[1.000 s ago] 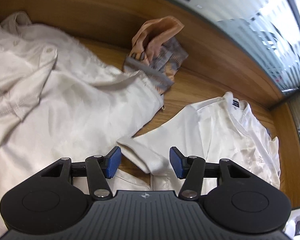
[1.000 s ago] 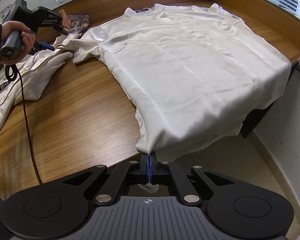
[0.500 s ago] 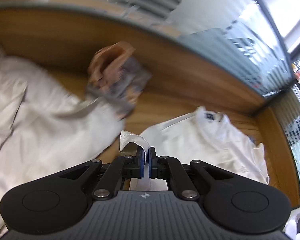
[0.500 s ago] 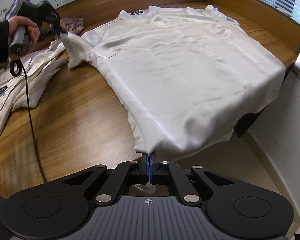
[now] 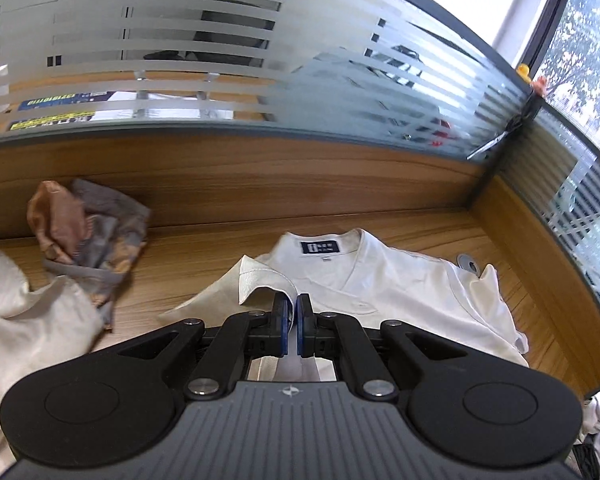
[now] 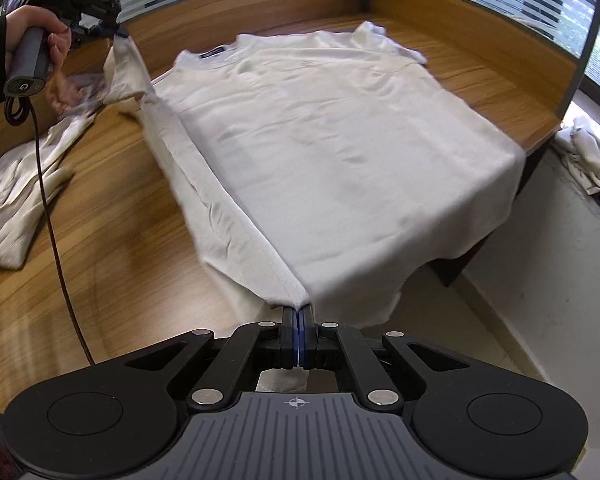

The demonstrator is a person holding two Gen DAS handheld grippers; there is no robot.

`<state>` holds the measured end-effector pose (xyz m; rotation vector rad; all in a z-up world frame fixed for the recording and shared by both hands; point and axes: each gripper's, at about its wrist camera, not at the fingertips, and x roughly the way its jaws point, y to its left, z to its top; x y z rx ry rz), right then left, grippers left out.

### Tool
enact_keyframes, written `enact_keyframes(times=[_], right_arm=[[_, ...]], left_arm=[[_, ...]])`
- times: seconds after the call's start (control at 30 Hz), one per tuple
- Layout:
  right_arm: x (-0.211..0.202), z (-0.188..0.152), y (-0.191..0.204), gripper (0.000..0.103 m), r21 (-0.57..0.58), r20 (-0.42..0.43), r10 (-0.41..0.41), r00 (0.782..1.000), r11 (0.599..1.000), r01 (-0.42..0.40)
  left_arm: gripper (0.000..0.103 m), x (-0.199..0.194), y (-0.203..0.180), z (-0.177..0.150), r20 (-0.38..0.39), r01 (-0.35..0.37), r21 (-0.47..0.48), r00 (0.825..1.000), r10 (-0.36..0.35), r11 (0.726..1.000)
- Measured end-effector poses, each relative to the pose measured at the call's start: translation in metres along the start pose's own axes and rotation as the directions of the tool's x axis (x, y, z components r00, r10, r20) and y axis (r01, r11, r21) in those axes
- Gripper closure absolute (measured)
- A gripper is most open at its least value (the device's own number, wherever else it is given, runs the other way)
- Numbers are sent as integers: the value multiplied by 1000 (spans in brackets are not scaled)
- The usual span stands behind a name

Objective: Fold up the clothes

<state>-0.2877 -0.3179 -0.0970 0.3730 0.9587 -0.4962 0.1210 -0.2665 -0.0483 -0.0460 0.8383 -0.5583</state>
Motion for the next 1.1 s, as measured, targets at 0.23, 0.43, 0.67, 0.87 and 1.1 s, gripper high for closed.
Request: enact_keyframes(times=[0.23,0.43,0.67,0.87,1.1], right_arm=[[23,22,-45,100,35,-44,18,999,999,-17],[42,36,-73,100,49,-86,40,995,998,-36],[53,47,-96,100,58,-107,60,992,997,-54],[59,50,-105,100,67,-120,66,991,996,-58],[65,53,-114,95,79,-136,73,988,995,-62]], left_arm=[[99,35,-49,0,-13,-27,34,1000,27,999],[99,64,-82,-1,-29,-44,47,999,45,998],[99,94,-109,-3,-55,-67,45,996,69,997],[98,119,-123,-3,-93,-82,55,992,87,995],[51,131,-136,-2,-140,-54,103,988,68,993]])
